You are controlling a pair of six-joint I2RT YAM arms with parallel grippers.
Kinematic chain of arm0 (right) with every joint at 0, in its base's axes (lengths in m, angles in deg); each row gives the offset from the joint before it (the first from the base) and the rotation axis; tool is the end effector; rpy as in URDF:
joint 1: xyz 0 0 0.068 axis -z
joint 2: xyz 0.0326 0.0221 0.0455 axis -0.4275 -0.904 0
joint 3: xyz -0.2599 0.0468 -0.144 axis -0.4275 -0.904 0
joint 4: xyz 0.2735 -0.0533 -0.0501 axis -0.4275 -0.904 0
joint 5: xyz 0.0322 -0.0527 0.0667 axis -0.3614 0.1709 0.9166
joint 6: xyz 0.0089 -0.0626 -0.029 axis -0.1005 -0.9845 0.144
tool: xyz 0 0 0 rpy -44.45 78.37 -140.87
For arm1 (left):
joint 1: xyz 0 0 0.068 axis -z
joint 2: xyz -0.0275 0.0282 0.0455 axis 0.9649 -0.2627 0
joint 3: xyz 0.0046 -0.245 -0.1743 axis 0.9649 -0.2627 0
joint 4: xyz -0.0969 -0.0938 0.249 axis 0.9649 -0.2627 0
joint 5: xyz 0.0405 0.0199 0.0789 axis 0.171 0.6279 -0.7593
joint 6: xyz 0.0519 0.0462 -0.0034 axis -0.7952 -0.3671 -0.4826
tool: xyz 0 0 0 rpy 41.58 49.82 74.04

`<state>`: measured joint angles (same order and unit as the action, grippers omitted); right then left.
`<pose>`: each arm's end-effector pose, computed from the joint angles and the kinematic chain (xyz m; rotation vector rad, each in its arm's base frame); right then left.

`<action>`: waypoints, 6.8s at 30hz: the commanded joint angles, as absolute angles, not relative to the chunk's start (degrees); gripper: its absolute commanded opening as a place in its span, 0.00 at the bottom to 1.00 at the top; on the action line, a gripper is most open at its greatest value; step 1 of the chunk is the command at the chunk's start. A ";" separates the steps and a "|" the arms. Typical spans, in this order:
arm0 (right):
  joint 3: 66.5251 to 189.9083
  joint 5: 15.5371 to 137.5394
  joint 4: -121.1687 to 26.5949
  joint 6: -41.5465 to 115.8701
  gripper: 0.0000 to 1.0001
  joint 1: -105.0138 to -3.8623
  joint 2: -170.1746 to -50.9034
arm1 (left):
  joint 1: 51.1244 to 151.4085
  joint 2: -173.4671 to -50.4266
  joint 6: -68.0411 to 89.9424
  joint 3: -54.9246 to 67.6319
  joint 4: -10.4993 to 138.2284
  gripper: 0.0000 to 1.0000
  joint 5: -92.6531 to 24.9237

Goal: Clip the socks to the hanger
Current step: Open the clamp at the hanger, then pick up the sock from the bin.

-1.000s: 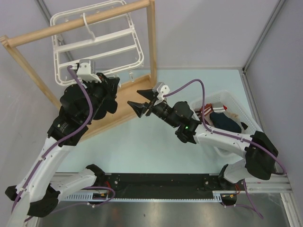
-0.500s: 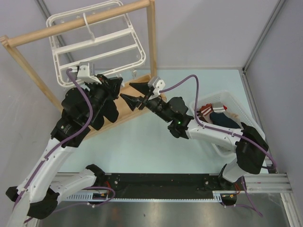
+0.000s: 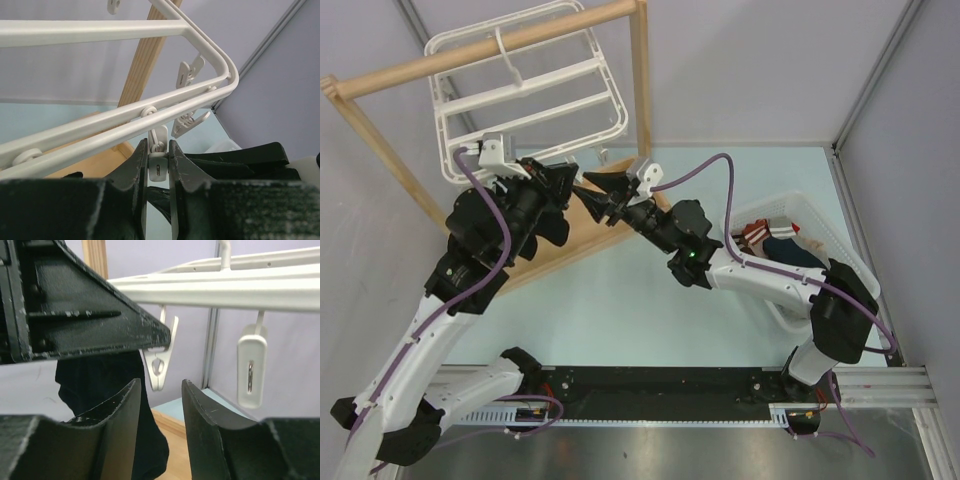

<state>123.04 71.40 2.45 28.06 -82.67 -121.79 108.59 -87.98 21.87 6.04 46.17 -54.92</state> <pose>0.2240 0.3541 0.4217 -0.6006 0.9658 0.8840 0.1703 -0.0988 0.5030 -0.0343 1.5201 -0.6260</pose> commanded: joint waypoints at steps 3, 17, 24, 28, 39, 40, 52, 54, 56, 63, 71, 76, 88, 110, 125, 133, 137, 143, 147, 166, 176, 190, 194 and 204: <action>126.94 71.80 4.90 26.13 0.41 -83.14 -122.01 | 109.13 -87.87 23.36 4.94 44.09 0.07 -50.21; 127.64 69.96 2.79 22.44 0.00 -84.63 -122.53 | 109.13 -86.64 24.06 5.90 42.17 0.29 -51.53; 127.82 58.45 3.75 13.13 0.00 -88.59 -123.59 | 109.13 -85.23 30.21 11.43 32.06 0.85 -59.33; 128.34 51.60 5.42 6.29 0.00 -90.43 -125.43 | 109.05 -85.58 32.85 14.95 27.40 0.92 -61.37; 129.49 45.70 12.02 -6.83 0.00 -93.95 -129.30 | 109.13 -90.24 35.93 19.87 22.74 0.86 -62.60; 129.49 45.52 12.19 -6.92 0.00 -94.04 -129.39 | 109.13 -91.20 35.93 20.23 22.74 0.86 -62.69; 129.66 45.25 11.76 -8.33 0.00 -94.13 -130.09 | 109.13 -98.15 34.88 28.66 16.86 0.72 -67.26; 129.66 45.17 11.67 -8.32 0.00 -94.22 -130.18 | 109.13 -98.59 34.35 29.37 16.32 0.68 -68.31; 129.66 45.17 11.84 -8.32 0.00 -94.39 -130.27 | 109.13 -98.94 34.09 30.07 15.53 0.66 -69.10; 131.33 44.11 10.79 -8.76 0.00 -94.92 -131.94 | 109.13 -101.22 33.91 32.52 15.36 0.54 -67.35; 132.74 44.29 9.65 -11.22 0.00 -95.71 -133.17 | 109.22 -101.14 34.70 32.27 13.51 0.51 -67.26; 132.91 43.15 10.35 -12.19 0.00 -95.98 -133.87 | 109.22 -101.49 34.70 33.15 10.44 0.50 -68.05; 133.18 41.21 12.02 -13.95 0.00 -96.15 -135.19 | 109.31 -100.96 36.20 32.89 7.97 0.45 -67.00; 133.09 40.42 13.78 -15.97 0.00 -97.29 -136.86 | 109.31 -100.61 38.57 28.05 15.27 0.42 -70.08; 133.18 40.25 17.38 -22.21 0.06 -99.23 -139.41 | 109.31 -100.35 38.57 25.94 18.25 0.36 -71.92; 133.18 39.45 18.96 -24.41 0.06 -99.76 -139.59 | 109.31 -100.44 38.22 25.15 19.39 0.19 -72.10; 133.09 38.40 18.87 -24.15 0.09 -99.93 -139.23 | 109.31 -99.82 37.69 24.36 20.28 0.06 -71.92; 133.09 35.94 15.02 -21.78 0.31 -100.11 -136.78 | 109.31 -98.68 36.11 22.17 22.56 0.00 -71.66; 132.30 33.92 7.83 -17.92 0.49 -100.37 -133.62 | 109.22 -98.15 34.71 20.94 23.79 0.00 -71.39; 121.75 36.02 -58.62 26.55 0.77 -87.49 -101.46 | 109.31 -95.61 28.55 19.70 26.69 0.00 -70.25; 121.58 47.71 -82.26 40.62 0.77 -55.06 -95.46 | 109.31 -92.97 24.69 15.40 31.34 0.00 -68.76; 120.17 67.84 -83.87 40.19 0.60 -23.38 -110.21 | 109.31 -91.12 20.73 12.85 34.16 0.00 -67.61; 119.56 68.37 -84.84 40.45 0.54 -22.94 -113.92 | 109.22 -91.21 20.20 12.93 34.34 0.01 -67.79; 115.16 67.23 -82.11 39.49 0.47 -21.88 -119.37 | 109.31 -90.86 19.76 12.85 34.43 0.00 -67.26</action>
